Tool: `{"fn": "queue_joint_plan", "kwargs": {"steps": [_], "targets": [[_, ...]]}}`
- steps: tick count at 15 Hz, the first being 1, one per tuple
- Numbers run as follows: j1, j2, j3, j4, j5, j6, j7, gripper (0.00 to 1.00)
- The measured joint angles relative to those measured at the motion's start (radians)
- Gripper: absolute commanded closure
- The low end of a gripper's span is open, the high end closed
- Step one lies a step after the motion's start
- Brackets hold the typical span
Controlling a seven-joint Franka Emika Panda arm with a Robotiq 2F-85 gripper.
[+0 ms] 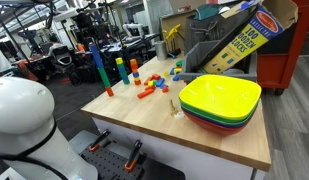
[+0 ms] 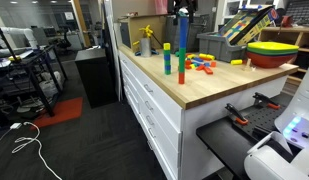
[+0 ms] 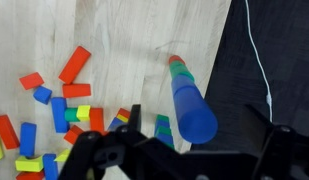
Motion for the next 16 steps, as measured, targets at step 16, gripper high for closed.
{"fn": "queue_joint_plan", "kwargs": {"steps": [16], "targets": [[-0.015,0.003,-0.003,-0.010,-0.024,0.016,0.039,0.00]]}}
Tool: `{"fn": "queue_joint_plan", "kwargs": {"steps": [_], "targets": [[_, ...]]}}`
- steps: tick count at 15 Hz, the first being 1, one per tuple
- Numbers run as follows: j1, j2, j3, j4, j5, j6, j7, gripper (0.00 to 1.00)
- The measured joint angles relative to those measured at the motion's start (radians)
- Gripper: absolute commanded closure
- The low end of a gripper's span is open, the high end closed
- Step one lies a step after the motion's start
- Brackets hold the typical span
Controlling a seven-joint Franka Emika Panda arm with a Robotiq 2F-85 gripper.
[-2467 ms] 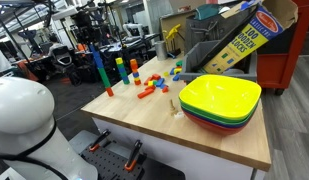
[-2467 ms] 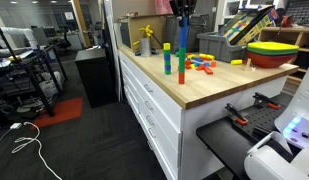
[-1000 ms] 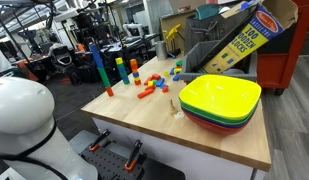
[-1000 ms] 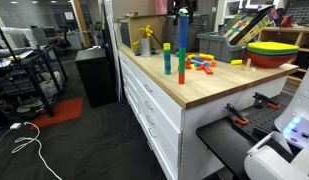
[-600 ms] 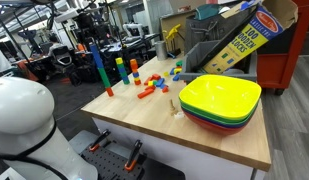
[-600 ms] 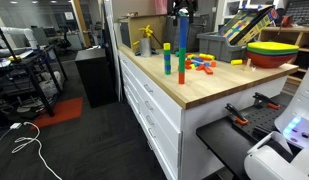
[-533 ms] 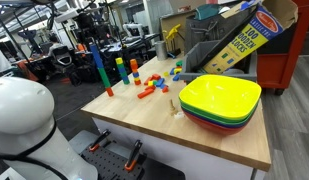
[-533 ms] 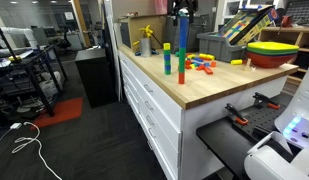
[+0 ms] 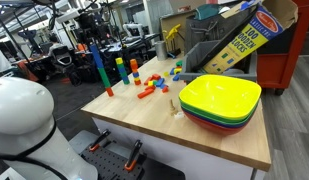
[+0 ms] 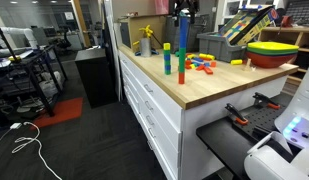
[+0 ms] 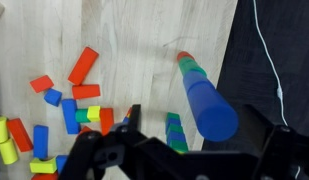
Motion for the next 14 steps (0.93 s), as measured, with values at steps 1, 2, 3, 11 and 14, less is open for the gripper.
{"fn": "queue_joint_plan", "kwargs": {"steps": [1,2,3,11,14], "targets": [[-0.001,0.000,0.000,-0.003,0.000,0.000,0.000,0.00],[-0.003,0.000,-0.001,-0.006,-0.001,0.001,0.000,0.00],[-0.004,0.000,-0.001,-0.009,-0.003,0.001,0.000,0.00],[-0.008,0.000,-0.001,-0.019,-0.020,0.002,0.002,0.00],[-0.008,0.000,-0.001,-0.020,-0.020,0.002,0.002,0.00]]}}
